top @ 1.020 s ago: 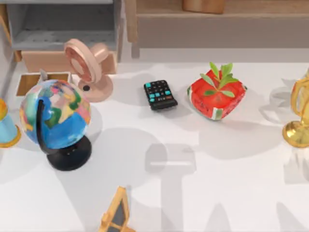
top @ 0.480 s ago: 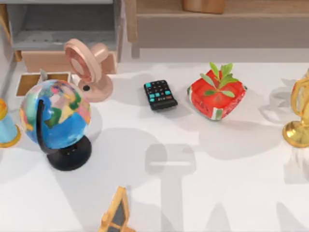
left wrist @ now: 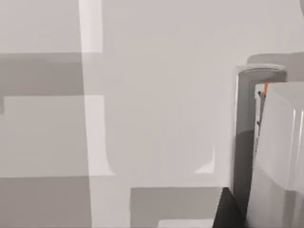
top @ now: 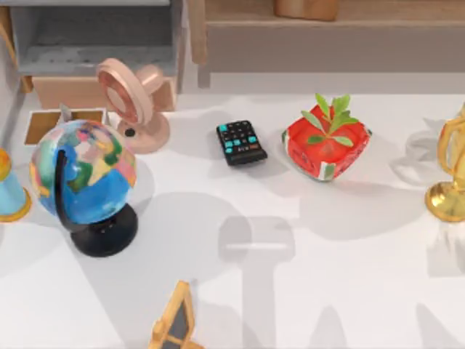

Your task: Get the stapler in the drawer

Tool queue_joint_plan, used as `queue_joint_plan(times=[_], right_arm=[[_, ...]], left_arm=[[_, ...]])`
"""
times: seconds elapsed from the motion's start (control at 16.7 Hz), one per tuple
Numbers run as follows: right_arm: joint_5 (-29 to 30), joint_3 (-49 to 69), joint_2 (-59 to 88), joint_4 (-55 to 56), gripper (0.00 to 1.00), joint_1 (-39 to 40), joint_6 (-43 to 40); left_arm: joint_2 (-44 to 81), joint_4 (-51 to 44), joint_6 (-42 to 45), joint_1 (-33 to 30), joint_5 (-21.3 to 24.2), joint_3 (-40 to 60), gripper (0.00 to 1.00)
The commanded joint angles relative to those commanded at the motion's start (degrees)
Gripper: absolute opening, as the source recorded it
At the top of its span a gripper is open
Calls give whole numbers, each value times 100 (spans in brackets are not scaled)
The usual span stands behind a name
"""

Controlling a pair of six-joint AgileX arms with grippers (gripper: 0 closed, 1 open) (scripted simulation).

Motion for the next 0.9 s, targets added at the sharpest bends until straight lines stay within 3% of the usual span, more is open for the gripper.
queue_joint_plan(times=[0.54,0.9], right_arm=[[0,0,0,0,100,0,0],[0,0,0,0,100,0,0]], left_arm=[[0,0,0,0,0,0,98],[0,0,0,0,0,0,100]])
